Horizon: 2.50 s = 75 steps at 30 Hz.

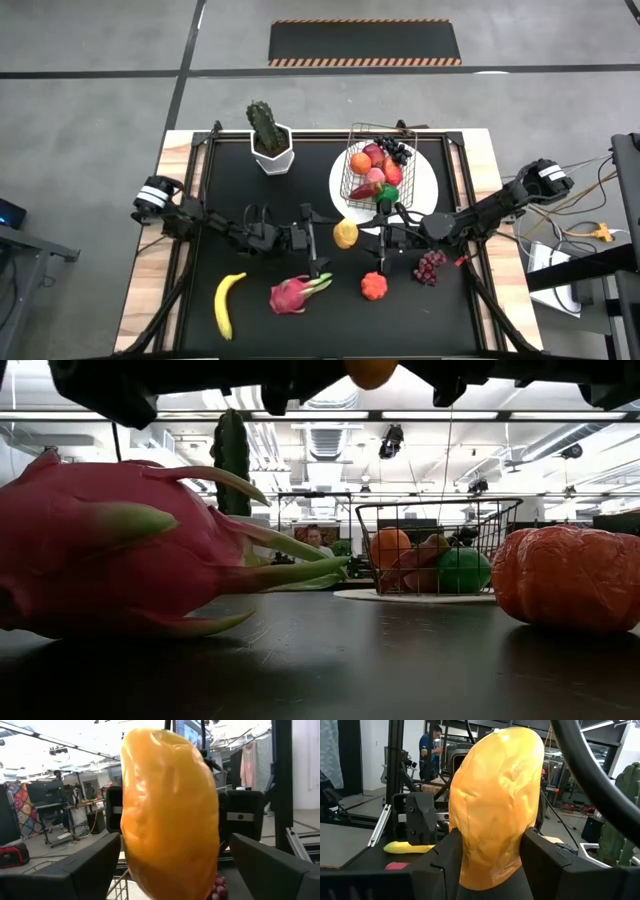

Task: Build produce basket
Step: Put the yellow mango into the wire basket

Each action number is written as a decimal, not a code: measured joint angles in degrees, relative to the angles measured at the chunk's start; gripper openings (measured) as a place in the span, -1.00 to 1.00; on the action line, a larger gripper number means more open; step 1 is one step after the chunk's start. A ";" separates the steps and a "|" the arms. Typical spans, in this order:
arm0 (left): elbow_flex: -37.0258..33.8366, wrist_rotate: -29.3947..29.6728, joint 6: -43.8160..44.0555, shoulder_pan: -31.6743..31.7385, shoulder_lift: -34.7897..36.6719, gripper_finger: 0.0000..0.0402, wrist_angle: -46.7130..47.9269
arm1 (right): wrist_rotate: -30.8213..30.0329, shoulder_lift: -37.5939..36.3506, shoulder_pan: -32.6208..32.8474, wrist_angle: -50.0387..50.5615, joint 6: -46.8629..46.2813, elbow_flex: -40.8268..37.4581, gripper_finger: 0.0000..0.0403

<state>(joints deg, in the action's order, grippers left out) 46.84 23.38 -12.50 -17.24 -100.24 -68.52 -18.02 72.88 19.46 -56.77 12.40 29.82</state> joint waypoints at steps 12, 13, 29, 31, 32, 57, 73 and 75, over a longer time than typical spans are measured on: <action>-0.16 1.31 0.86 0.05 -0.86 0.09 0.05 | -0.08 -0.21 -0.02 1.13 -0.16 -0.04 0.06; -0.27 1.49 1.34 0.05 -0.86 0.08 0.04 | -0.20 -0.54 -0.02 1.55 -0.14 -0.07 0.12; -0.38 4.66 1.87 -0.11 -0.86 0.14 2.31 | -1.54 -15.86 -0.96 52.35 -4.63 18.00 0.62; -0.40 4.70 1.87 -0.11 -0.86 0.14 2.33 | -1.57 -15.91 -1.55 63.39 -8.70 22.99 0.62; -0.40 4.72 2.11 -0.11 -0.85 0.14 2.31 | -1.57 -15.62 -1.73 68.51 -10.27 25.07 0.62; -0.38 4.76 3.20 -0.11 -0.86 0.15 3.12 | -1.53 -9.35 -13.97 96.74 -11.99 42.77 0.22; -0.36 4.76 3.17 -0.11 -0.86 0.15 3.13 | -1.25 -8.96 -14.91 97.12 -12.35 43.06 -0.36; -0.36 4.76 3.16 -0.11 -0.86 0.15 3.14 | -0.48 -8.94 -14.91 97.13 -12.00 43.06 -0.20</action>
<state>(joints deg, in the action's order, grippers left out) 46.48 28.14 -9.34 -17.34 -101.10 -65.39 -18.50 63.94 4.56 40.36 0.40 72.88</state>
